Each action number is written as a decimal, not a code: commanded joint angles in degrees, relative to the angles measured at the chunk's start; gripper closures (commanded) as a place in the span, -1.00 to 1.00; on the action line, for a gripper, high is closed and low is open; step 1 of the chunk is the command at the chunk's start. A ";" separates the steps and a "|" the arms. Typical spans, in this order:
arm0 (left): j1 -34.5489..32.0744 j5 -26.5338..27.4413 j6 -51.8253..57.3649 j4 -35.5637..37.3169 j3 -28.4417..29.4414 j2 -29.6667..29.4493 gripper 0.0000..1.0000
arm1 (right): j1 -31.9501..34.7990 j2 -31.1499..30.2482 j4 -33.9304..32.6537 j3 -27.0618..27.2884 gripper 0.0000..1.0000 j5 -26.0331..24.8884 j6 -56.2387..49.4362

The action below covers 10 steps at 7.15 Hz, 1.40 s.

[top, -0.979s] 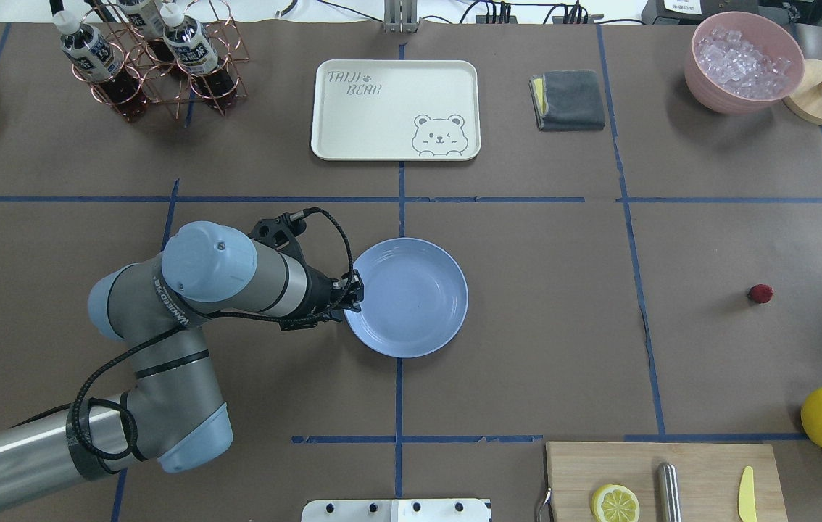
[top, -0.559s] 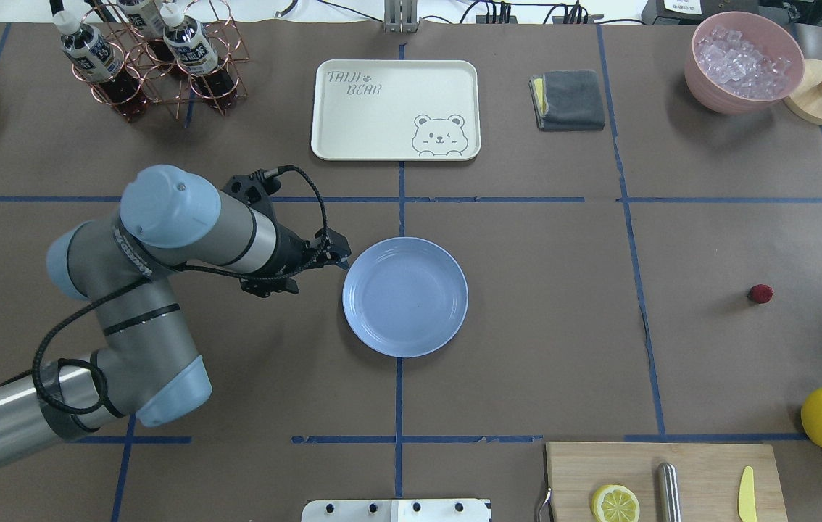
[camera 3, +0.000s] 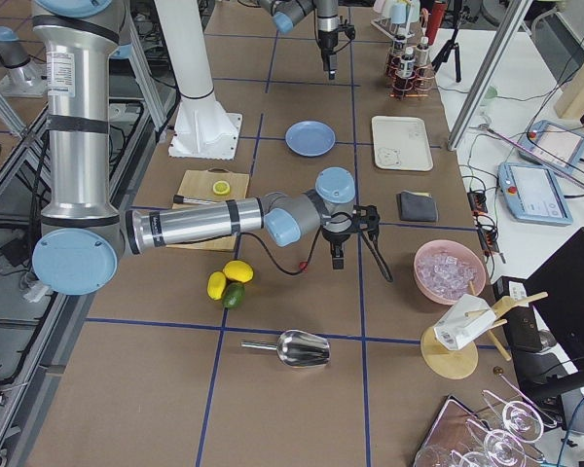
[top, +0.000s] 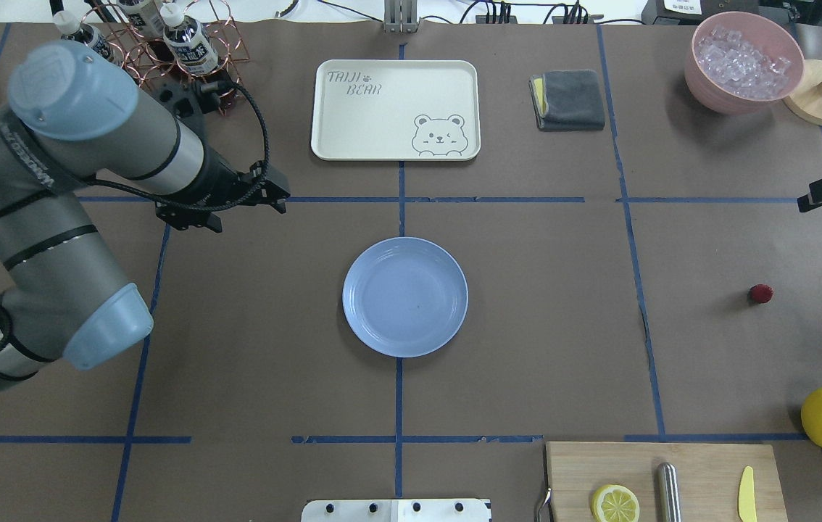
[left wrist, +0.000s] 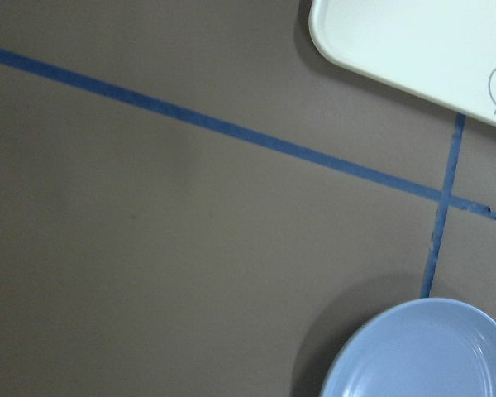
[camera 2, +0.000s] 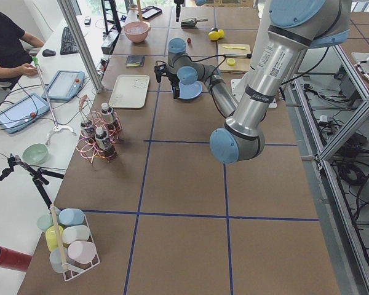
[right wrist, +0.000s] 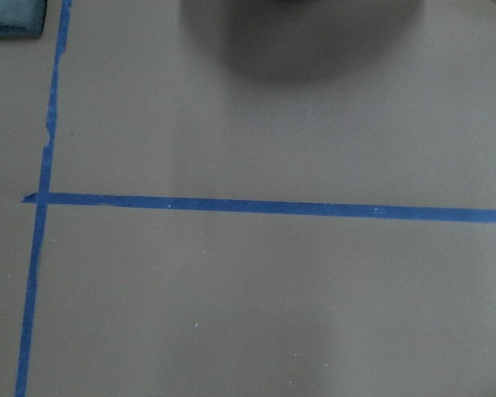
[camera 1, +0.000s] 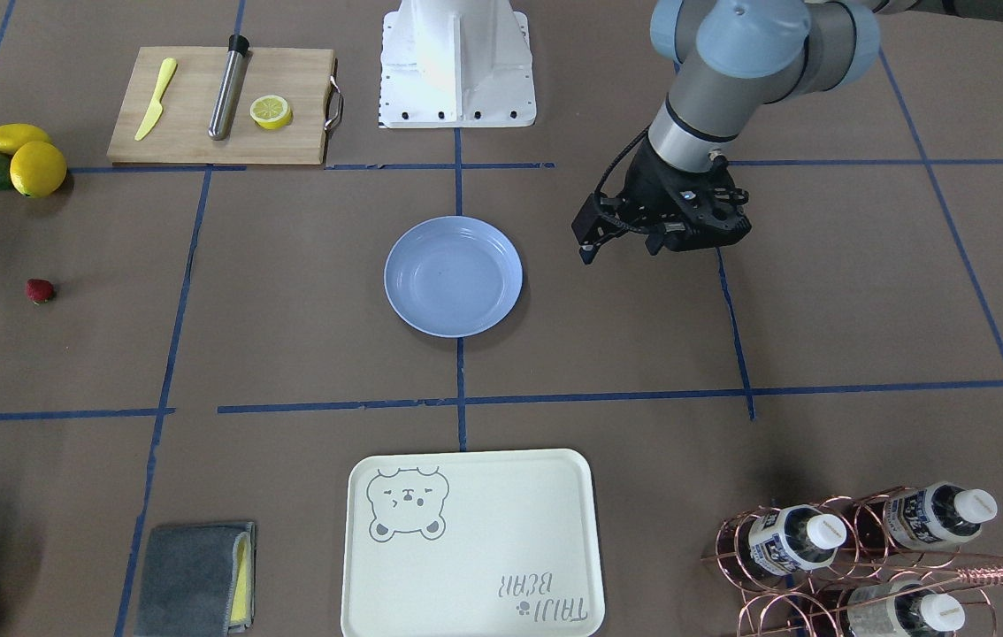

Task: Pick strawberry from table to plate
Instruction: 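Release the plate and raise the left gripper away while the right arm moves in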

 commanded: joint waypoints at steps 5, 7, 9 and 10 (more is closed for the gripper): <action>-10.61 2.94 28.30 11.75 -6.95 5.43 -1.00 | -16.31 -4.81 12.68 -3.21 -1.00 -12.96 12.36; -10.71 3.04 28.77 11.75 -6.43 5.52 -1.00 | -16.68 -5.25 14.65 -4.89 -0.99 -12.72 13.18; -10.71 3.04 28.77 11.75 -6.43 5.52 -1.00 | -16.77 -5.25 14.65 -5.07 -0.69 -12.63 13.18; -10.71 3.04 28.77 11.75 -6.43 5.61 -1.00 | -17.12 -4.99 14.65 -4.99 -0.68 -12.45 13.18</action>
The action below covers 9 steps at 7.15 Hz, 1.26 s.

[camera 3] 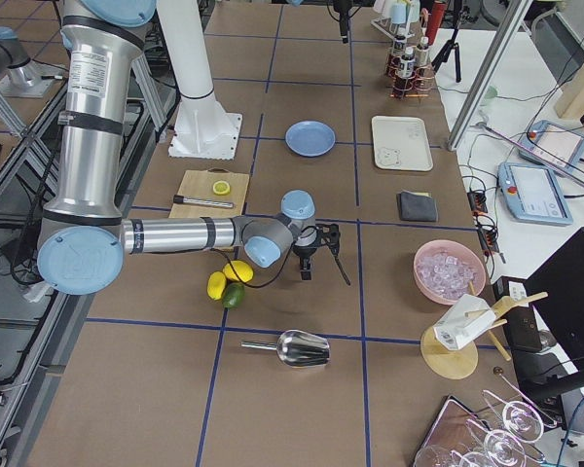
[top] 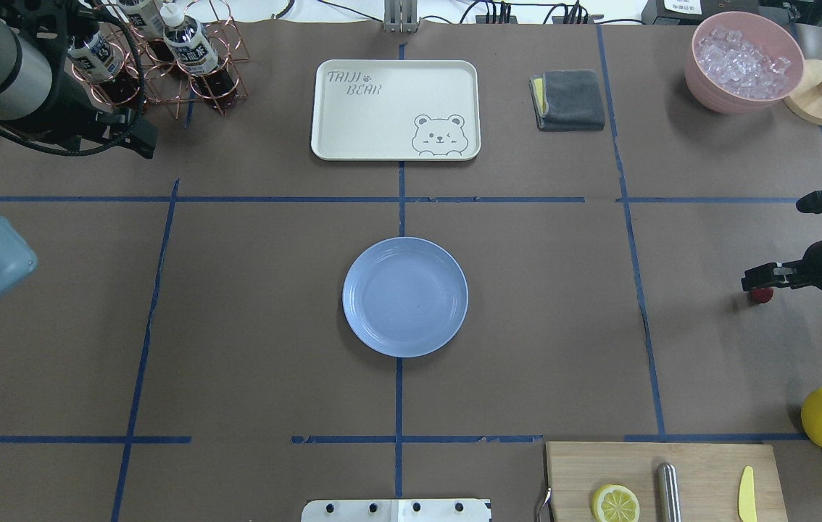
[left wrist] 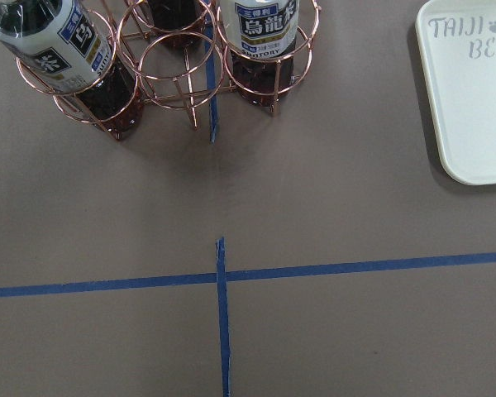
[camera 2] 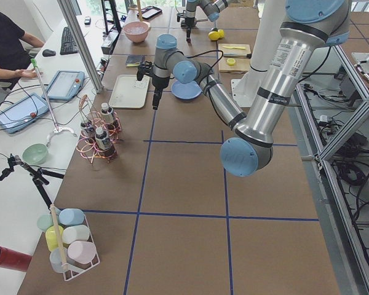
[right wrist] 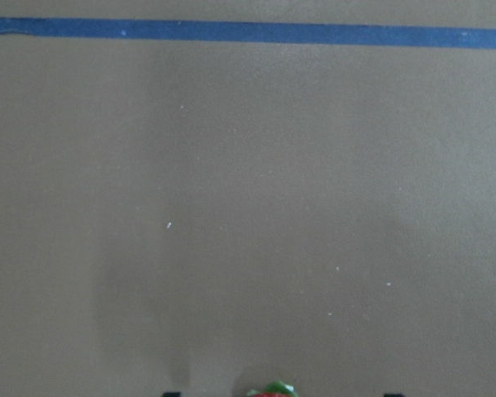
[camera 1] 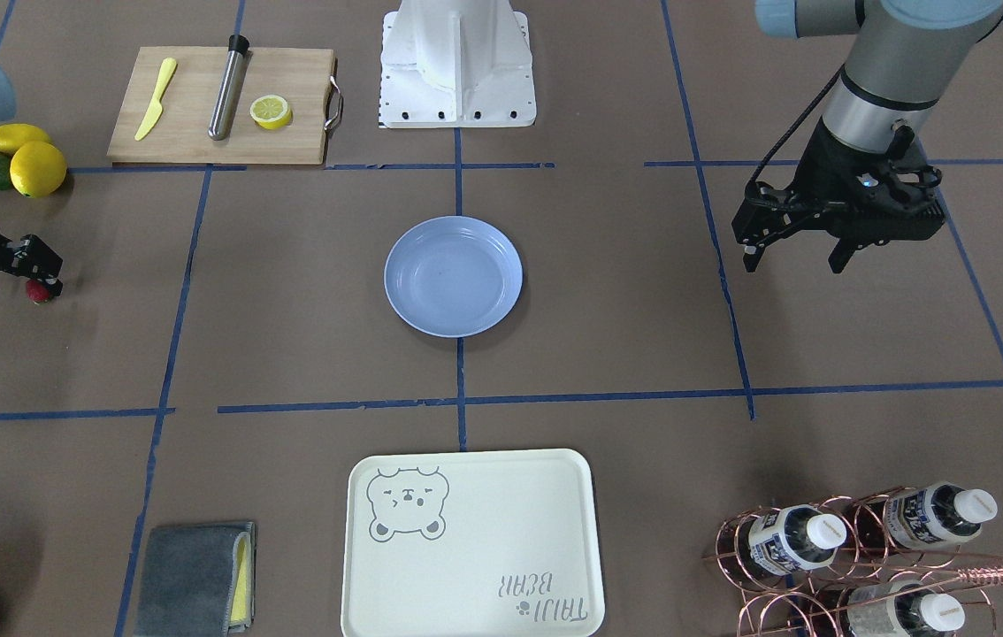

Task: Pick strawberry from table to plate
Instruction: 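Lower the right gripper onto the red strawberry and grasp it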

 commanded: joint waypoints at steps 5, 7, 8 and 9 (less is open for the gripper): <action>-0.36 0.01 0.11 0.00 0.36 0.59 -1.00 | -1.71 0.44 -0.40 -0.12 -0.30 -0.10 -0.07; -0.36 0.01 0.11 0.00 0.37 0.59 -1.00 | -1.71 0.00 -0.40 -0.12 -0.30 -0.01 -0.15; -0.36 0.01 0.11 0.00 0.19 0.59 -1.00 | -1.63 -0.17 -0.49 -0.03 -0.30 -0.01 -0.16; -0.36 0.01 0.02 0.00 0.19 0.68 -1.00 | -1.71 -0.18 -0.58 -0.12 -0.29 0.08 -0.16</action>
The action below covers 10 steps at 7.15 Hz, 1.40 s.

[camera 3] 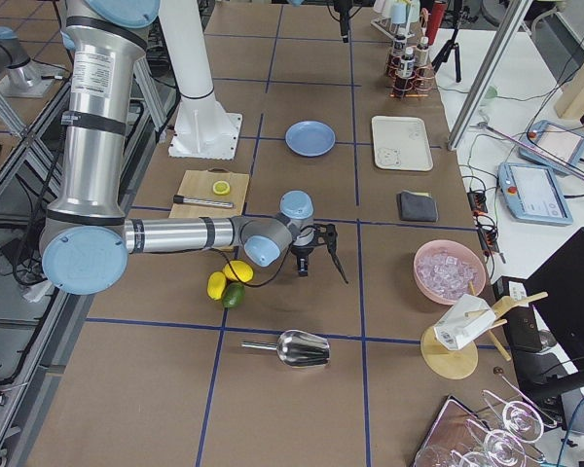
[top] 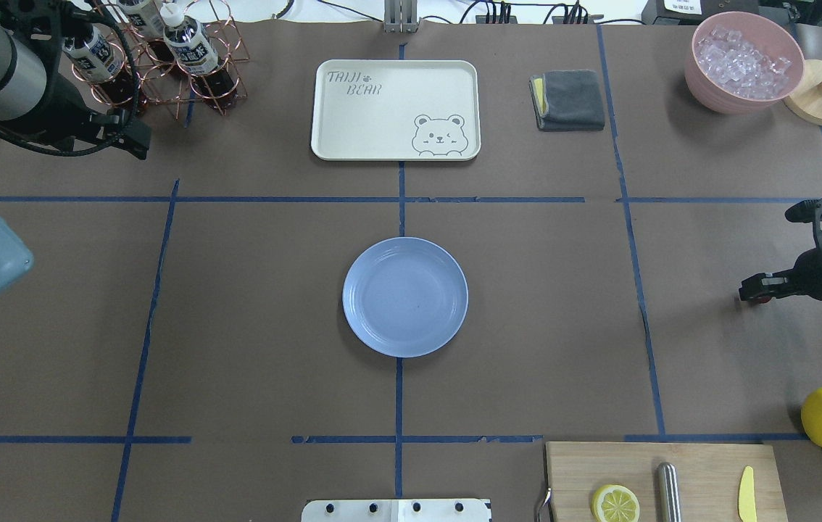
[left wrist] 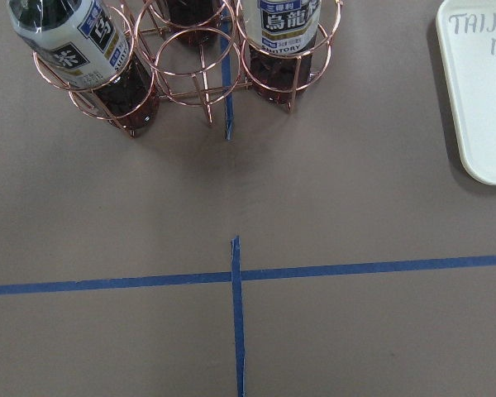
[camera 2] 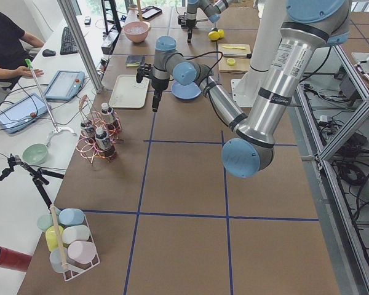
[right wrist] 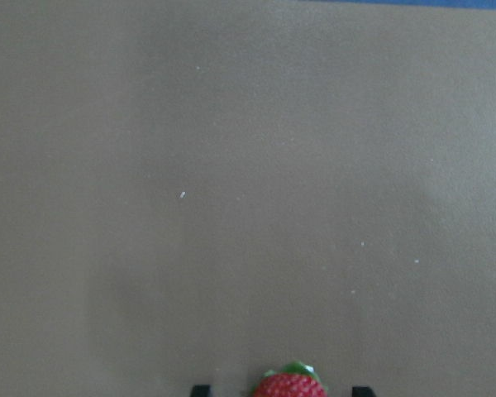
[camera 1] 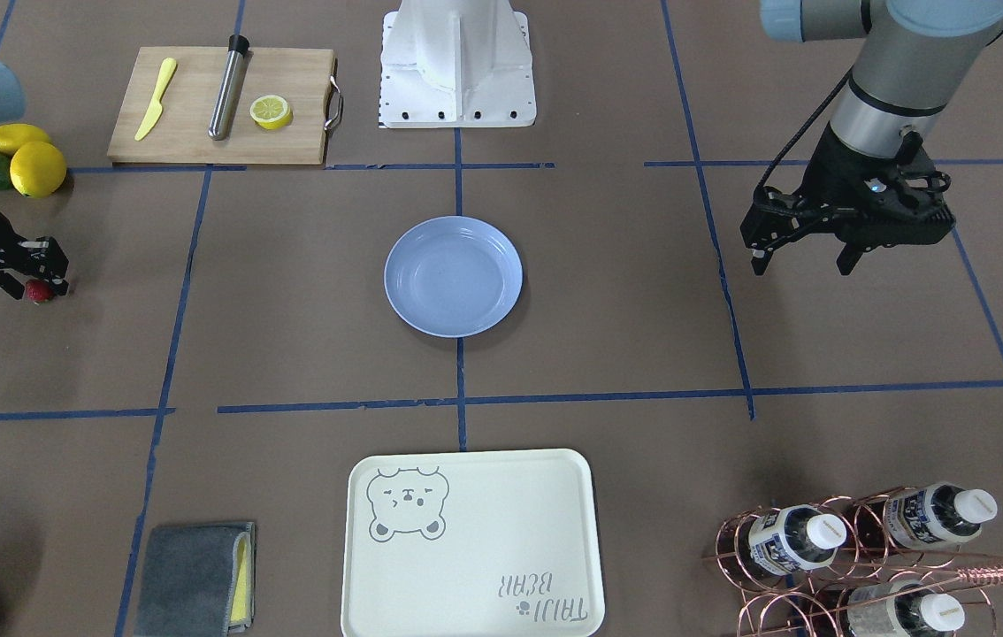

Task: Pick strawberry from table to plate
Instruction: 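Lower the right gripper onto the red strawberry and grasp it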

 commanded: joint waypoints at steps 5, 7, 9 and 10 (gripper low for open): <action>-0.70 -0.09 -0.07 0.09 -0.33 0.16 -1.00 | -0.12 -0.62 -0.10 0.85 1.00 -0.46 -0.89; -2.44 -0.09 1.76 0.17 -0.06 0.25 -1.00 | 0.05 1.04 -5.32 7.15 1.00 0.59 -0.63; -6.92 -0.09 11.39 0.35 0.11 2.79 -1.00 | 0.05 16.77 -27.74 12.71 1.00 0.60 0.25; -9.20 -0.09 17.36 0.35 0.20 4.71 -1.00 | -2.38 27.05 -38.40 12.29 1.00 0.34 1.99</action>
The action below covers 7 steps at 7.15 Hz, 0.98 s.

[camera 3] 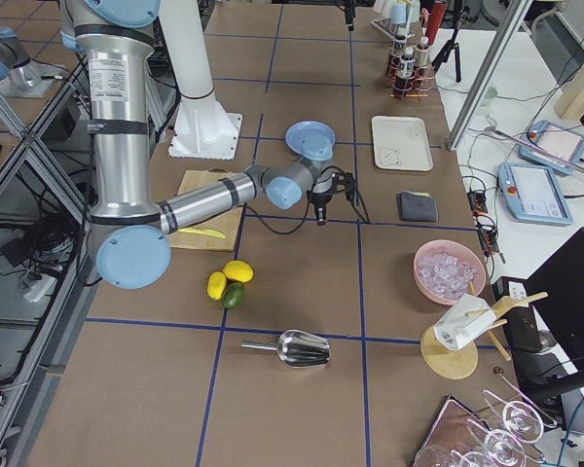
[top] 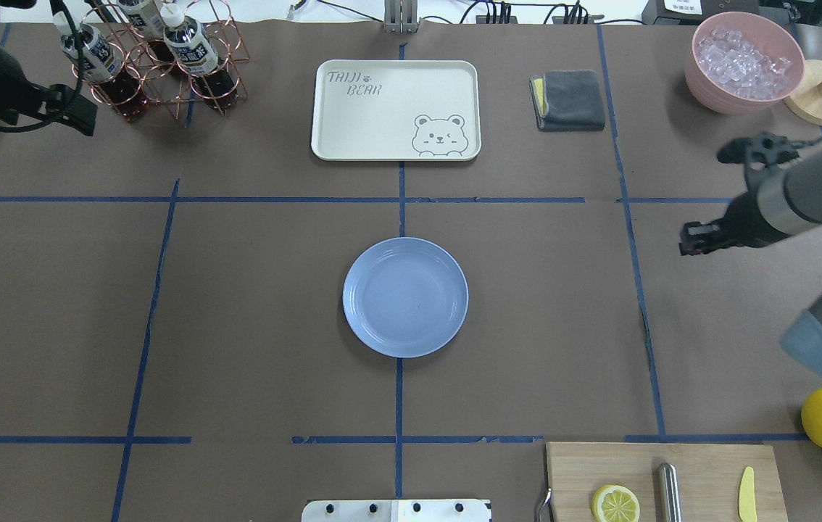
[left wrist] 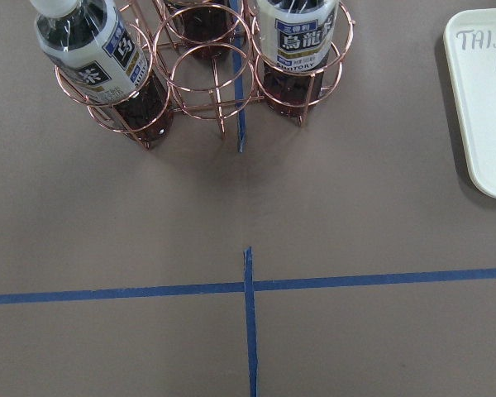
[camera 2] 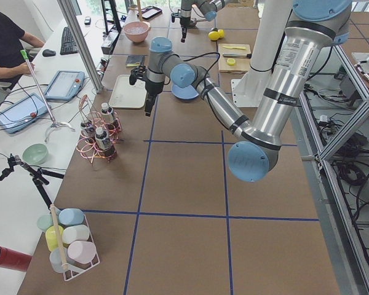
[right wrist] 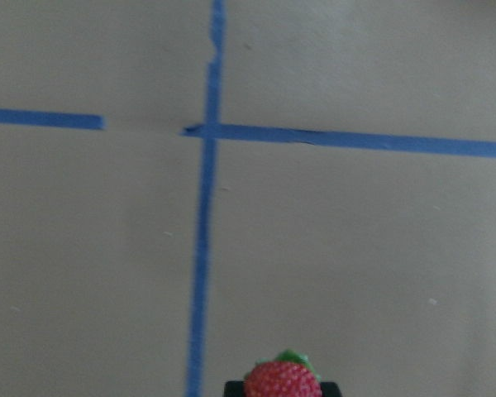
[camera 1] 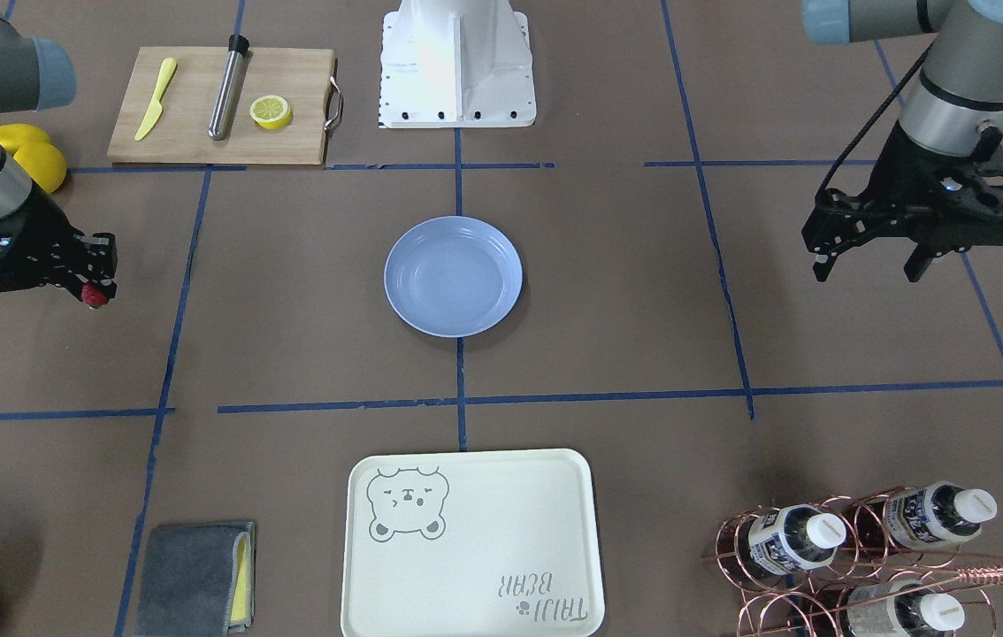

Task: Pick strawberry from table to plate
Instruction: 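Carry the strawberry with the right gripper over the plate and lower it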

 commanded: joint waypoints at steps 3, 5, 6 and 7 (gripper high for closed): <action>-9.13 -0.88 20.51 -0.74 2.23 7.87 -1.00 | -13.10 27.56 -20.88 -5.32 1.00 -5.61 15.94; -10.73 -1.14 22.73 -3.36 3.11 11.13 -1.00 | -17.60 35.89 -20.79 -13.46 1.00 -8.88 20.00; -11.52 -3.75 23.18 -7.99 5.30 12.63 -1.00 | -19.62 38.28 -20.79 -16.99 1.00 -10.28 20.55; -11.87 -4.30 23.27 -11.00 7.23 13.08 -1.00 | -21.47 39.61 -20.62 -18.85 1.00 -11.86 20.64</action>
